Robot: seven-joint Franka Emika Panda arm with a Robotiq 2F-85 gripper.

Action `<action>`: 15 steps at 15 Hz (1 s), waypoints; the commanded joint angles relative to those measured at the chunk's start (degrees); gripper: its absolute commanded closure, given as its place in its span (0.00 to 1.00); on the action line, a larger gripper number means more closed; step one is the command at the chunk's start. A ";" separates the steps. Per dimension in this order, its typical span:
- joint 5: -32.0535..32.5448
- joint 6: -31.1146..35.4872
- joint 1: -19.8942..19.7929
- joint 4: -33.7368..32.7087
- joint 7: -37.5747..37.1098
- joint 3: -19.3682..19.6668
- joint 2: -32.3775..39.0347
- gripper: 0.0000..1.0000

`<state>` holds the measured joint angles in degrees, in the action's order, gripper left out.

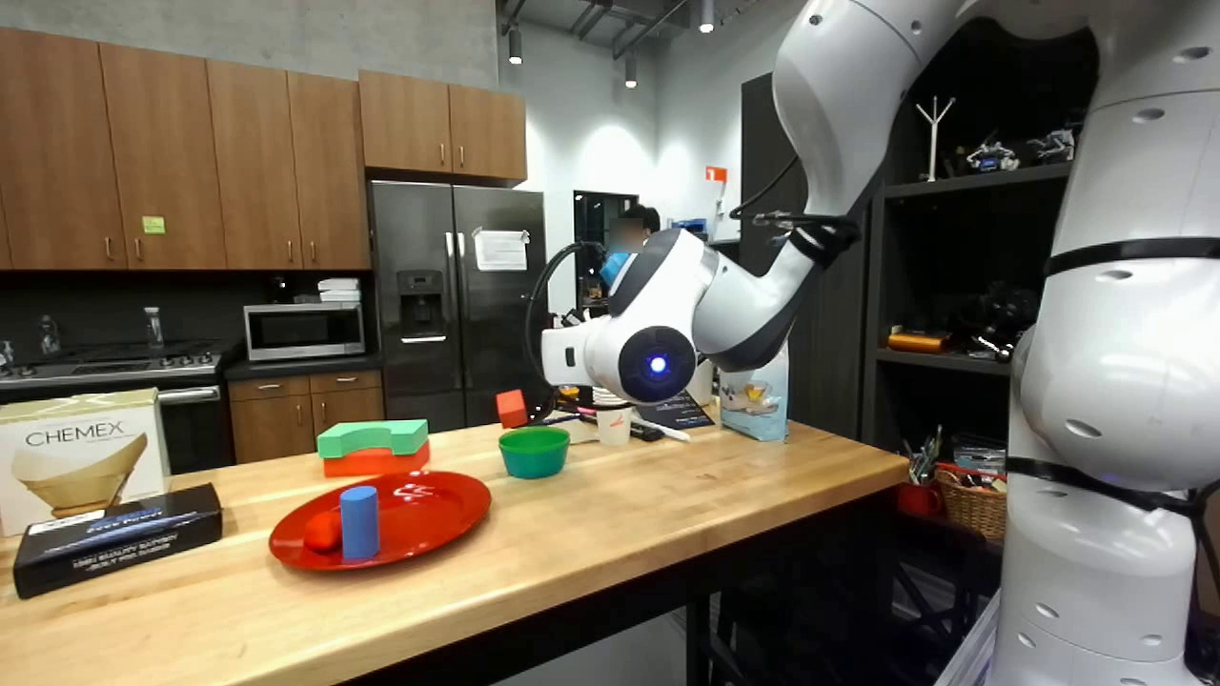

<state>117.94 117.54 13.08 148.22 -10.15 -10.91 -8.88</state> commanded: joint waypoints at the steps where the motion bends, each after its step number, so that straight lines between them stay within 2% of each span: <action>1: -3.22 -4.72 0.72 -1.45 0.29 -1.09 2.22 0.99; 7: -10.38 -5.80 1.20 -3.20 -1.31 -1.78 3.80 0.99; 8: -8.72 -3.49 -1.15 -3.22 -0.47 0.67 1.12 0.99; 15: -11.52 -7.35 -2.99 -2.41 -1.07 2.43 0.02 0.99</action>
<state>108.33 110.85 10.13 144.68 -10.83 -8.72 -7.01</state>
